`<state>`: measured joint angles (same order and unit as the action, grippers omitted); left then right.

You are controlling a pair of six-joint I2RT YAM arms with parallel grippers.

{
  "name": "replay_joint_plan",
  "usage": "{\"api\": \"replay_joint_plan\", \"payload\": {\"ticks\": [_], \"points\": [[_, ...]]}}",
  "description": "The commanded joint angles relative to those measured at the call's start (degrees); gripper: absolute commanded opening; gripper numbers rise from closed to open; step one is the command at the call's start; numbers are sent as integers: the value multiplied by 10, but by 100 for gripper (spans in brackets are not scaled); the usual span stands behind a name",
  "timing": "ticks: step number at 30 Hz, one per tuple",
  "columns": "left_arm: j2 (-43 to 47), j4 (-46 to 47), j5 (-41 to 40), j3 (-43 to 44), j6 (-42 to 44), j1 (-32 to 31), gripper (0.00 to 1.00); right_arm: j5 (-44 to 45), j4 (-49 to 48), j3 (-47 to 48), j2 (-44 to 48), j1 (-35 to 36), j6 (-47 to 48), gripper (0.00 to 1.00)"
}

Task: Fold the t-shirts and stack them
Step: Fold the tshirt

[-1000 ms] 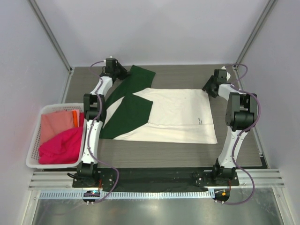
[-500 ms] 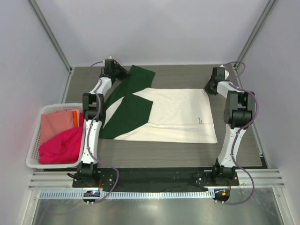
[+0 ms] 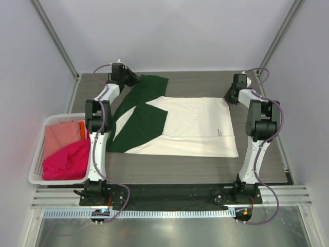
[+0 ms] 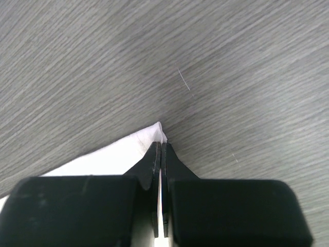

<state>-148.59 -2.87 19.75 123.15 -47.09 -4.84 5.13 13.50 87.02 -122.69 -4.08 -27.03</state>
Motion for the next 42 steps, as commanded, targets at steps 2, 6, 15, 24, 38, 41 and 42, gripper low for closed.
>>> {"api": "replay_joint_plan", "payload": {"ticks": [2,6,15,24,38,41,42], "points": [[68,66,29,-16,15,1,0,-10,17,-4,58,3,10,1],[115,94,34,-69,19,-1,0,-19,33,-5,78,3,17,1],[239,164,29,-225,25,-4,0,-62,66,-19,123,2,36,1],[384,176,6,-376,77,-20,0,-60,71,-79,190,3,36,1],[639,188,-84,-638,150,-39,0,-9,72,-185,298,3,20,1],[688,188,-103,-683,163,-44,0,8,72,-207,320,1,15,1],[709,187,-114,-706,169,-45,0,14,72,-213,324,0,12,1]]}}
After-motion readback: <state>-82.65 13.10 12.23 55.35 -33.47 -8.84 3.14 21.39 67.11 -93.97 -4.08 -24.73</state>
